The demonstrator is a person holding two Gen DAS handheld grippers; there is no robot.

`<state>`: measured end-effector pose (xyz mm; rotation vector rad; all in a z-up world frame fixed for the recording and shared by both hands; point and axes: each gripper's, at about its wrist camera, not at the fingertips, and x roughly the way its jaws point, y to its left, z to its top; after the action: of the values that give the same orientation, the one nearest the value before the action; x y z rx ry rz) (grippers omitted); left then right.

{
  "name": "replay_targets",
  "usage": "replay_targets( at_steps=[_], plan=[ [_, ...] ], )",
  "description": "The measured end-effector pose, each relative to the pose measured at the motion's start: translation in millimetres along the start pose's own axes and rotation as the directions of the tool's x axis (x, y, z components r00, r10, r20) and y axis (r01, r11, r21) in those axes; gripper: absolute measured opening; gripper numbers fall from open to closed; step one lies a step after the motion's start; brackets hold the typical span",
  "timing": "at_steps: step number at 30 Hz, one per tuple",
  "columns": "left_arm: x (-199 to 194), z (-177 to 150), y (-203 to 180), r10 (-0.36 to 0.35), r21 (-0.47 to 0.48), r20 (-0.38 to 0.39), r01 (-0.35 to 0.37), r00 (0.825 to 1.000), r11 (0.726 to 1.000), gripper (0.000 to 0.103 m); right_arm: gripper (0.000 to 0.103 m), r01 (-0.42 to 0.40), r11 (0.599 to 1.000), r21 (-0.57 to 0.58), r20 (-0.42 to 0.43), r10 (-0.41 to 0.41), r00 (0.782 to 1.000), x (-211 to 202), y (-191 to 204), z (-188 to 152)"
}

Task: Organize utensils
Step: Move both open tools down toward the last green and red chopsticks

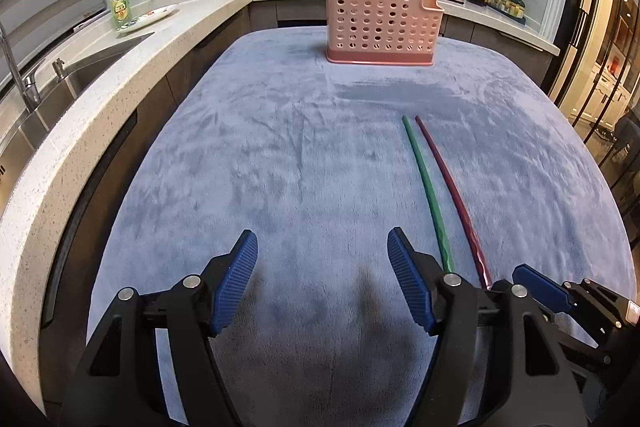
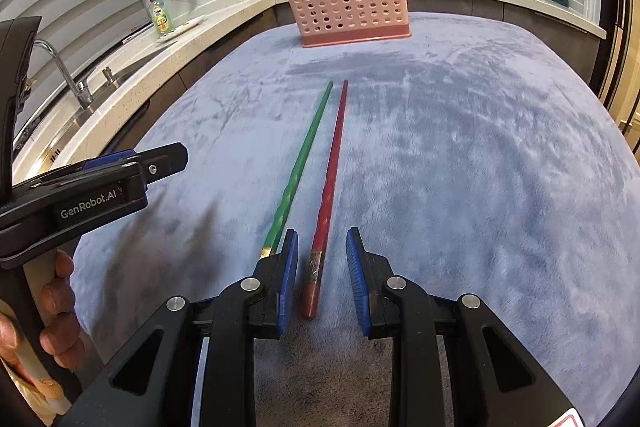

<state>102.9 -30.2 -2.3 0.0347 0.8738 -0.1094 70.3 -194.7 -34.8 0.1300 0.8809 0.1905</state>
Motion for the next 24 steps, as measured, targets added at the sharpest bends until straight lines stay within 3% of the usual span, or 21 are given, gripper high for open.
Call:
replay_targets(
  at_steps=[10, 18, 24],
  plan=[
    [3, -8, 0, 0.0, -0.004, -0.021, 0.0, 1.0, 1.0, 0.071, 0.025, 0.017, 1.0, -0.018, -0.022, -0.018, 1.0, 11, 5, -10],
    [7, -13, -7, -0.014, 0.006, -0.043, 0.014, 0.999, 1.0, 0.074, 0.009, 0.037, 0.999, -0.014, -0.016, -0.037, 0.999, 10, -1, -12],
    [9, -21, -23, -0.036, 0.037, -0.06, 0.038, 0.998, 0.999, 0.077, 0.007, 0.055, 0.998, -0.002, -0.004, -0.055, 0.998, 5, -10, -12]
  ],
)
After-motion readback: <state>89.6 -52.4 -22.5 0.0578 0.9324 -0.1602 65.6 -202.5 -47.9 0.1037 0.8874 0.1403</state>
